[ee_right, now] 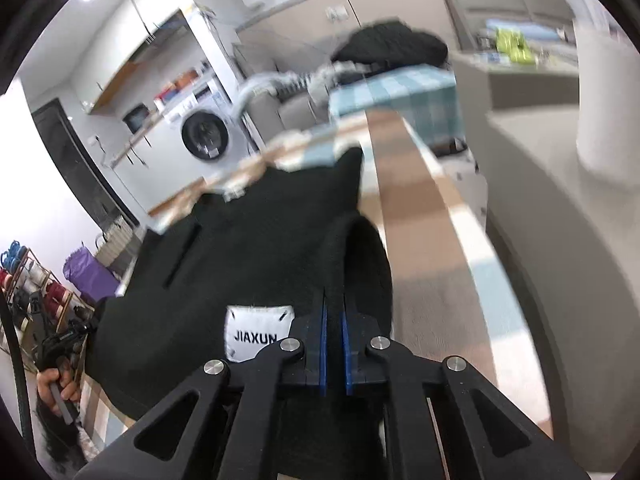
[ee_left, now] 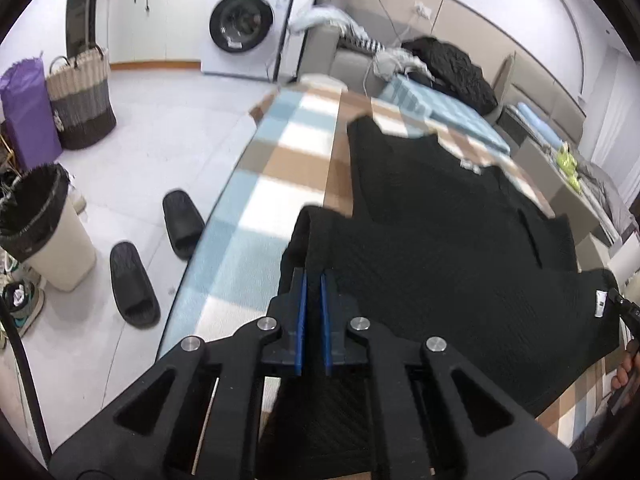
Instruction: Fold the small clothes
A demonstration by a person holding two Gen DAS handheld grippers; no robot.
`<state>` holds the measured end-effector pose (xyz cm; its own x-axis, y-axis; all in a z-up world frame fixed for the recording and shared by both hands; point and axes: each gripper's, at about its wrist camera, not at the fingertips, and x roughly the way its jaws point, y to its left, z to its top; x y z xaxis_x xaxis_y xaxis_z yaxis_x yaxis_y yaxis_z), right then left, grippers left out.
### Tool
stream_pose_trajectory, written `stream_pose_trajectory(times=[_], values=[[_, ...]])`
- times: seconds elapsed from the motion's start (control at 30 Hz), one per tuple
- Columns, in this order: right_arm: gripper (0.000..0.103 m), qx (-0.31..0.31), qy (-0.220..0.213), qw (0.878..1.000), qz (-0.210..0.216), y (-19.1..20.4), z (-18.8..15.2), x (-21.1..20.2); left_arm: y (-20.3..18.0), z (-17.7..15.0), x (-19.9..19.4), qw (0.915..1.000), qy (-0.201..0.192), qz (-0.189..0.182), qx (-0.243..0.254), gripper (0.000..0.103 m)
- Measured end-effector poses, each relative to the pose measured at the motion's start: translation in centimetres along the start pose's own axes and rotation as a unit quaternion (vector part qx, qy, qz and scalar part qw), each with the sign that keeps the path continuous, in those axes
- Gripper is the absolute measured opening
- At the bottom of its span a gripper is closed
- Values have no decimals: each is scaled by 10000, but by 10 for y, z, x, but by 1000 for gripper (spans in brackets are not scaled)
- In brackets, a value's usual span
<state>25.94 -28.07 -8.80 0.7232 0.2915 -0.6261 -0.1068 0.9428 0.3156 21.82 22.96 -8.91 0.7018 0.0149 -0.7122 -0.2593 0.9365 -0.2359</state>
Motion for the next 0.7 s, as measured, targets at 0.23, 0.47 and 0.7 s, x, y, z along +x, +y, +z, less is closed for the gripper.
stream_pose_trajectory(times=[0.23, 0.47, 0.7], values=[[9, 436, 594, 9973, -53, -17, 0, 28, 1, 1, 13, 9994, 315, 35, -108, 6], [36, 594, 800, 9939, 480, -32, -31, 4, 9, -22, 2, 9993, 366, 62, -81, 59], [36, 519, 759, 9938, 632, -28, -51, -14, 18, -44, -8, 9978, 615, -80, -239, 59]])
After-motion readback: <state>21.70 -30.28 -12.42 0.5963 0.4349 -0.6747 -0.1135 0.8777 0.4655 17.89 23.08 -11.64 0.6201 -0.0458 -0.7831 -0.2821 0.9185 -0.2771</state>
